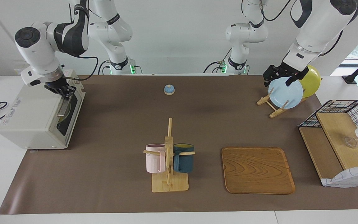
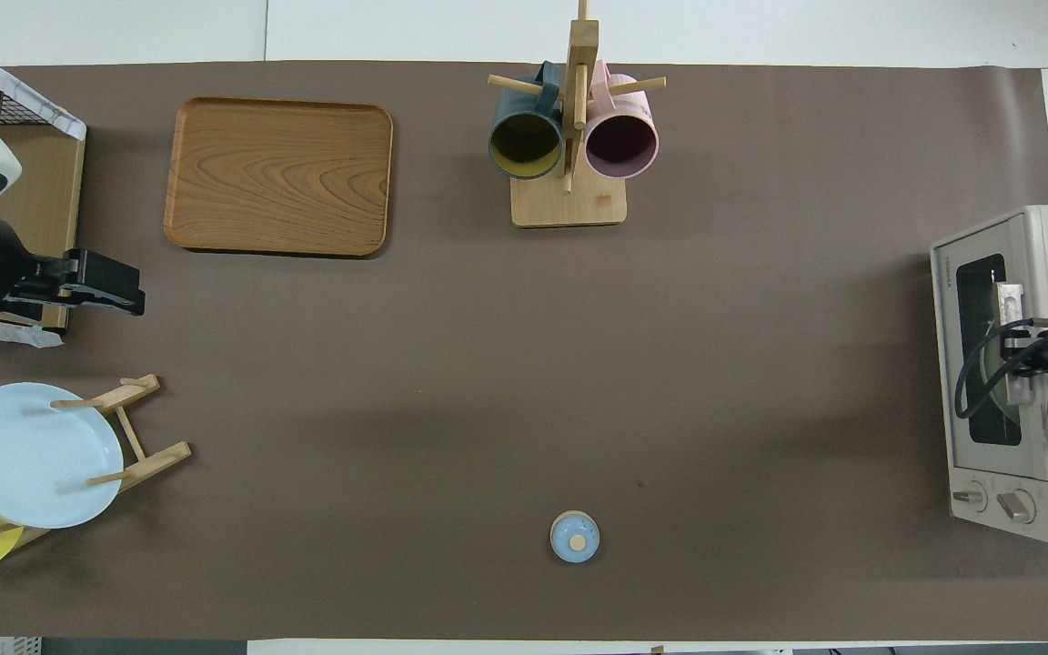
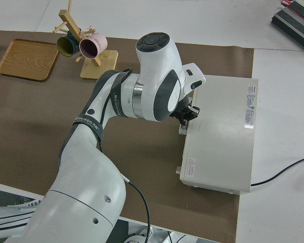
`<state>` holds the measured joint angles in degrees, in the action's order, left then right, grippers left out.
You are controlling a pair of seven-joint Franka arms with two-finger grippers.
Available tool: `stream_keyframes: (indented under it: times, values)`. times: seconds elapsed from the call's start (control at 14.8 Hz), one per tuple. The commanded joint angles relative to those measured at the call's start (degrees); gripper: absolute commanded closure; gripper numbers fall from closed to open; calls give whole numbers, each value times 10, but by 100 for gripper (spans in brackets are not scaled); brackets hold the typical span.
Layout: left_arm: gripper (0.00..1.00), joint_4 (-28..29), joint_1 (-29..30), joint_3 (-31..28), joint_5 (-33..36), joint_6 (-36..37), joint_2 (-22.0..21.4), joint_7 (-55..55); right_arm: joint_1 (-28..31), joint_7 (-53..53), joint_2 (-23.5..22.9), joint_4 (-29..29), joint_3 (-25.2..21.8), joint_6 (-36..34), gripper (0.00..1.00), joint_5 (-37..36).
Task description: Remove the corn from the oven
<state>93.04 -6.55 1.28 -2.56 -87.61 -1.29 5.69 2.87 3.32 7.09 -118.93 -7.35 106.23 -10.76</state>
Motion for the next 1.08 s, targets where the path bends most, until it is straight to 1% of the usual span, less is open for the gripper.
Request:
stream_keyframes:
  times: [0.0, 0.27, 0.47, 0.54, 0.74, 0.88, 1.01]
  values:
    - [0, 12, 1, 4, 5, -18, -11, 6, 11, -2, 2, -12, 5, 19, 100, -11]
    - [0, 20, 3, 4, 4, -32, -12, 3, 5, -2, 4, -18, 6, 18, 100, -2]
    - [0, 21, 1, 3, -13, -34, -12, 5, 3, -8, 4, -26, 6, 20, 100, 18]
    - [0, 22, 1, 3, -13, -32, -12, 4, 1, -9, 2, -32, 6, 26, 100, 25]
    - [0, 24, 2, 3, -13, -32, -13, 3, -8, -10, -7, -59, 6, 73, 100, 29]
    - [0, 26, 2, 3, -16, -33, -13, 3, -16, -9, -19, -59, 6, 79, 100, 29]
    - [0, 27, 2, 3, -16, -33, -15, 3, -43, -3, -35, -59, 6, 108, 100, 40]
